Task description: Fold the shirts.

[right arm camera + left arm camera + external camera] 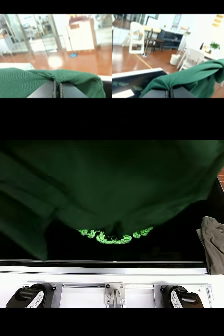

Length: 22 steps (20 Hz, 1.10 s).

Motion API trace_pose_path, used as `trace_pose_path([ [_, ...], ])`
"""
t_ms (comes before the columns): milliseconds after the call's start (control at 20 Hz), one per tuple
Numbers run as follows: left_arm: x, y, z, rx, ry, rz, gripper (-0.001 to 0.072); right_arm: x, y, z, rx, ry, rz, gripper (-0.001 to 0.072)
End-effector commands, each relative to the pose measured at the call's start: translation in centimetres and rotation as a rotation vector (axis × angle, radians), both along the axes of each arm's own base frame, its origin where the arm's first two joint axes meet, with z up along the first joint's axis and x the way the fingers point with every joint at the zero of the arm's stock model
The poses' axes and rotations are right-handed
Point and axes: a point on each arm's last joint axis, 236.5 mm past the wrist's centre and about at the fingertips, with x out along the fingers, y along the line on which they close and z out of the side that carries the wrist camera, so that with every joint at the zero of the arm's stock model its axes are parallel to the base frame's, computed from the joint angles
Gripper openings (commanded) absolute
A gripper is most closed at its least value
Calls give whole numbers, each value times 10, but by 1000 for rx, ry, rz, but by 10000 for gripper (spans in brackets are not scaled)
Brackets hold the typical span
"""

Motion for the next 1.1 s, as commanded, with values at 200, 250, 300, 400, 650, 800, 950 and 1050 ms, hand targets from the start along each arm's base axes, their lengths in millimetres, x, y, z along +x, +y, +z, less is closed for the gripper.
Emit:
trace_pose_path([
  [200,35,18,-153,216,598,84,37,29,-38,-105,-136,442,-152,56],
  [250,41,17,-186,247,703,69,37,38,-49,-136,-163,558,-181,56],
  [300,51,16,-219,260,795,58,37,49,-61,-168,-178,670,-211,56],
  [400,76,16,-278,250,935,63,37,78,-74,-228,-185,833,-223,56],
  [650,180,13,-389,113,1099,133,37,208,-99,-330,2,860,-298,56],
  [800,250,7,-423,37,1048,148,37,273,-105,-372,215,841,-317,56],
  [950,272,-5,-469,-22,1157,119,38,290,-84,-438,323,987,-271,57],
  [1050,266,-16,-495,-80,1275,75,124,286,-61,-468,310,1070,-225,57],
])
